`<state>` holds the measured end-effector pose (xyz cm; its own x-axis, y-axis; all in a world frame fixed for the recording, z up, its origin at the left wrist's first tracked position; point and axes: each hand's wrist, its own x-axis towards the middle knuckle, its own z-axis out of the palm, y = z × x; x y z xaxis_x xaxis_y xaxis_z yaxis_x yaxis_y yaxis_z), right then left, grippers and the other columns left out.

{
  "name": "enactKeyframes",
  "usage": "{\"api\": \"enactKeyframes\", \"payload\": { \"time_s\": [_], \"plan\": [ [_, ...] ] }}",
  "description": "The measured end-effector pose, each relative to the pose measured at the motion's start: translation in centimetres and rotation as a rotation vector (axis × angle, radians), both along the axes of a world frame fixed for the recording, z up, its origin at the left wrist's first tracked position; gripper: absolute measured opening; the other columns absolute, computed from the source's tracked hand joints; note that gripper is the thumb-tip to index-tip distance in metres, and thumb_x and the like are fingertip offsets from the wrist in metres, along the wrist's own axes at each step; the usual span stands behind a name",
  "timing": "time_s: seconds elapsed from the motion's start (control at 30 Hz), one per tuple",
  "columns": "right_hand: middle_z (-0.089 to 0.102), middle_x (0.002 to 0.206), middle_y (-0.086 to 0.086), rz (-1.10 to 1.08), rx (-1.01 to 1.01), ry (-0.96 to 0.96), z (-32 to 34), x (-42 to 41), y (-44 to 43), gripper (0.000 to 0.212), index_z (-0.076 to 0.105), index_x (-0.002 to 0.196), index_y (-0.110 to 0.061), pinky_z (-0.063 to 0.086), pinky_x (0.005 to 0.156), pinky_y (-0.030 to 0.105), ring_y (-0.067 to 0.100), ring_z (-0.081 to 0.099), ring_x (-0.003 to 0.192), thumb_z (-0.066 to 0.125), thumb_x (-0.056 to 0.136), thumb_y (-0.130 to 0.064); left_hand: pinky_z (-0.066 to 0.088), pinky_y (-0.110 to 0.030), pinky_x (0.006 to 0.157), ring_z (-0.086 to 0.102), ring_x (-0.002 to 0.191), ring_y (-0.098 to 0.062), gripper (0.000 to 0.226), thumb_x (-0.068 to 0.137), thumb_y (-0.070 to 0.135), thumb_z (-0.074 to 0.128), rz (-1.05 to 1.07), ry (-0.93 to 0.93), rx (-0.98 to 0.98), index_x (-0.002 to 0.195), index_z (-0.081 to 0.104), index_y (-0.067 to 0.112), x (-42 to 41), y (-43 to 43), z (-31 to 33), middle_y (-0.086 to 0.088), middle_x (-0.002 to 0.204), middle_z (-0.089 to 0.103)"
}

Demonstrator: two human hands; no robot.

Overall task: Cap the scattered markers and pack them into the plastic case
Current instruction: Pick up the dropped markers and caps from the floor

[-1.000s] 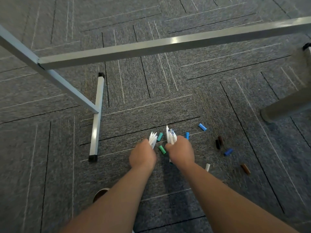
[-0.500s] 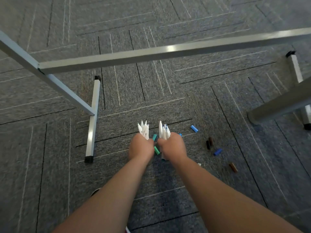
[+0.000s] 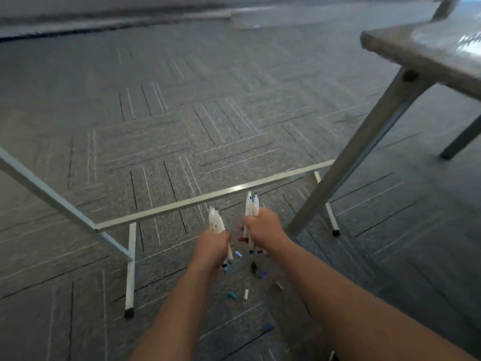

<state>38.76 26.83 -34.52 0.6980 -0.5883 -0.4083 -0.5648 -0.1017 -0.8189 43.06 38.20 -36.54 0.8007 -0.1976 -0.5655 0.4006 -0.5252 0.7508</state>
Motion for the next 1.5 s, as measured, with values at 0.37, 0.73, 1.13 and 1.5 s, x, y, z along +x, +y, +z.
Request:
{"api": "enactKeyframes", "payload": {
  "time_s": [0.37,0.73,1.13,1.5],
  "plan": [
    [0.066,0.069,0.009,-0.147,-0.175,-0.202,24.4,-15.9,-4.1,0.021,0.059,0.071,-0.011,0.059,0.063,0.043,0.027,0.069,0.065,0.052,0.091,-0.010,0.055,-0.048,0.065,0.064,0.066,-0.029,0.012,0.081,0.000,0.057,-0.164,-0.155,-0.384,0.093,0.058,0.004,-12.9,-7.2,24.0,-0.016,0.072,0.062],
    [0.063,0.073,0.010,-0.384,-0.238,-0.220,37.9,-34.7,-12.0,0.023,0.055,0.069,-0.010,0.048,0.058,0.033,0.025,0.060,0.062,0.050,0.091,-0.008,0.054,-0.039,0.062,0.067,0.076,-0.033,0.020,0.075,0.014,0.064,-0.568,-0.295,-0.448,0.092,0.061,0.004,-28.8,-17.0,37.8,-0.020,0.082,0.066],
    [0.063,0.093,0.020,-0.597,-0.267,0.148,36.6,-46.9,-28.1,0.012,0.051,0.083,-0.002,0.055,0.092,0.046,0.038,0.067,0.102,0.045,0.094,-0.004,0.048,-0.028,0.051,0.058,0.061,-0.023,0.017,0.085,0.011,0.063,-1.026,-0.433,-0.165,0.097,0.053,0.005,-41.2,-35.4,37.4,-0.014,0.081,0.059],
    [0.063,0.126,0.016,-0.441,-0.441,0.433,35.8,-48.1,-32.9,0.040,0.054,0.135,-0.006,0.052,0.093,0.037,0.031,0.064,0.106,0.046,0.097,-0.014,0.036,-0.018,0.028,0.050,0.042,-0.021,0.027,0.087,0.010,0.064,-1.086,-0.544,-0.018,0.063,0.052,0.004,-43.4,-41.5,35.5,-0.011,0.056,0.052]
  ]
}}
